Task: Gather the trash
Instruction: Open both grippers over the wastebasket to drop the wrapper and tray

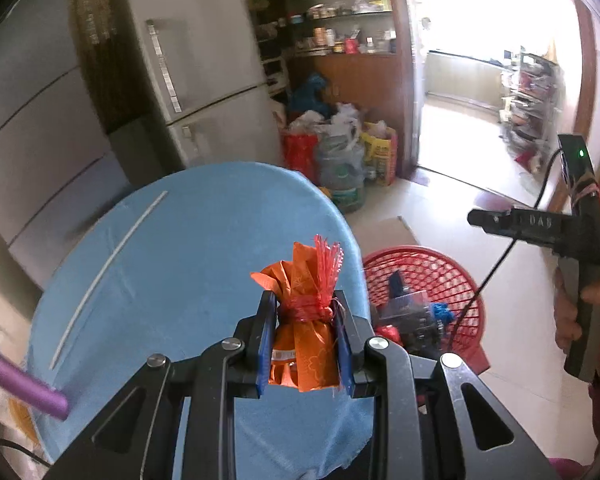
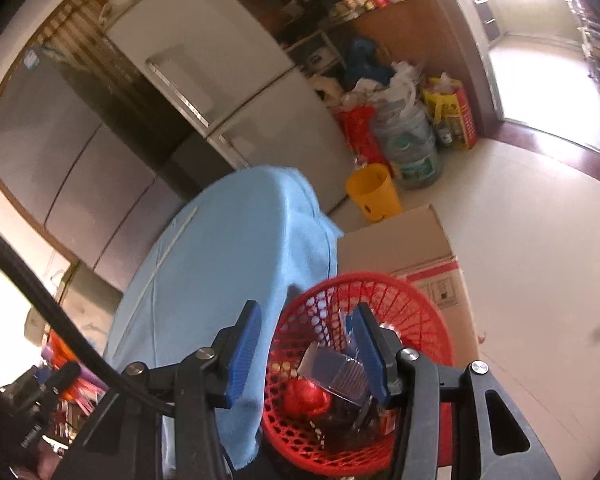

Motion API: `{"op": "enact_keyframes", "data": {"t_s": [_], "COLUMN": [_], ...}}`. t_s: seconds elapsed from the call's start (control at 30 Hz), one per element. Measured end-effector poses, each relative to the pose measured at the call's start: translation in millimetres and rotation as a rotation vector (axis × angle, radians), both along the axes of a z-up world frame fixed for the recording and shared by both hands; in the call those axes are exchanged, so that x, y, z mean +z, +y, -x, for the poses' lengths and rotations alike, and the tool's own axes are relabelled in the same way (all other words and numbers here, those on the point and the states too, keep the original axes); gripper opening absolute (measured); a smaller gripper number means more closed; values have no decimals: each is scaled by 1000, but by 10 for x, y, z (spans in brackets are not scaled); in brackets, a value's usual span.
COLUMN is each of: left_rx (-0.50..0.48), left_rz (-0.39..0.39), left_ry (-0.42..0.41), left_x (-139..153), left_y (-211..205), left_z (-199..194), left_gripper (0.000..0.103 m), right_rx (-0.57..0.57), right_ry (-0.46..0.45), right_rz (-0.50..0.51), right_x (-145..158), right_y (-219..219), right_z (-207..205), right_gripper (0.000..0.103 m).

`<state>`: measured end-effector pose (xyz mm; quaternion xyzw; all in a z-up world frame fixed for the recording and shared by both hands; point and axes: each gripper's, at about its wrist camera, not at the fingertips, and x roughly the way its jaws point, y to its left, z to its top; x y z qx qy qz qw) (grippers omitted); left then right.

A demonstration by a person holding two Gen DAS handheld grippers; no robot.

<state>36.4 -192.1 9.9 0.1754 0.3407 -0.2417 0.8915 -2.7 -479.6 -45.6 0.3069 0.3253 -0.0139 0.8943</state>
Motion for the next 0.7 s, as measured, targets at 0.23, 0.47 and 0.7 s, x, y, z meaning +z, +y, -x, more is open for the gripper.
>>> {"op": "enact_keyframes", "data": {"t_s": [0.23,0.47,0.7], "left_rx": [-174,-284,-259], "left_rz": [11,26,23], "left_ry": [104,228,160], "left_x": [-168,-317,-222], "left_y": [-526,-963,-920], "left_z": [-127,-271,-335], "left_gripper": [29,69,69], "right_rx": [-26,-103,-87], "right_ry": [-92,-305,-290], "right_rz": [-40,-176,-183], "right_x": [243,528,465], "right_y": [-315,-723,-665], "right_z": [203,616,523], "right_gripper": [53,62,62]}}
